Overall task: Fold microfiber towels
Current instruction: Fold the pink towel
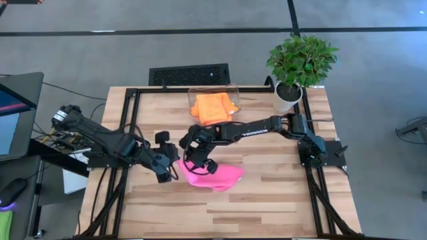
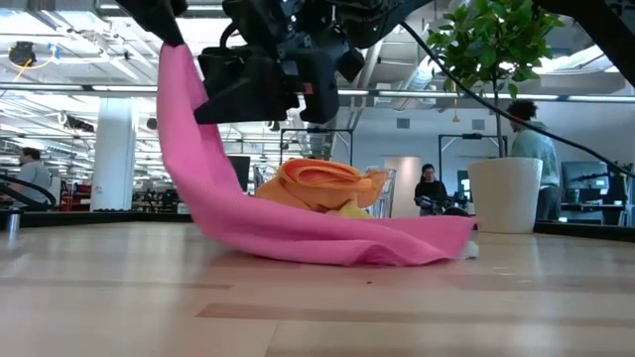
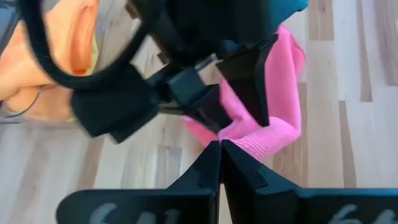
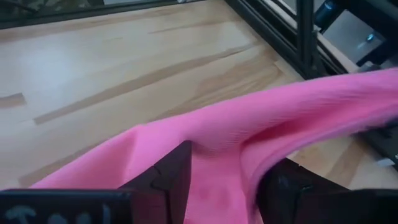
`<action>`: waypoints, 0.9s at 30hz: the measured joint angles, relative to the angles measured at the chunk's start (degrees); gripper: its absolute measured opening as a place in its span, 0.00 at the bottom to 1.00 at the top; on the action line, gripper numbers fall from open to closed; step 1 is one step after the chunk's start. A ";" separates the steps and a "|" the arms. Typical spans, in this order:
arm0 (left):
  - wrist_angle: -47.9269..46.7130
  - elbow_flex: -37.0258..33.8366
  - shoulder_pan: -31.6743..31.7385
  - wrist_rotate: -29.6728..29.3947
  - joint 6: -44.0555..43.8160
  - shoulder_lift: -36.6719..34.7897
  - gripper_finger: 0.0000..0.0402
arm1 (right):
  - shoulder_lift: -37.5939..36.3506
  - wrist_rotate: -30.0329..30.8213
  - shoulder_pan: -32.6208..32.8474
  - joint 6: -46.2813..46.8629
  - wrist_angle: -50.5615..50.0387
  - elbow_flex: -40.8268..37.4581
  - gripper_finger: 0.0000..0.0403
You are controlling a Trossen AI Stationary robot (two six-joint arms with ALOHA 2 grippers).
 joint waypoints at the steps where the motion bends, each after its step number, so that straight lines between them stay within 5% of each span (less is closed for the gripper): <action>1: -0.95 0.61 0.00 -0.02 0.00 0.00 0.00 | 0.00 -0.01 0.06 -0.01 -0.26 -0.02 0.43; 18: -10.68 6.30 -0.02 -2.23 -0.28 0.02 0.00 | -0.04 0.34 0.01 -1.49 -10.97 -0.02 0.43; 27: -12.75 6.66 -0.02 -2.32 -0.76 0.02 0.00 | -0.09 6.53 -0.43 -1.50 -17.57 0.00 0.43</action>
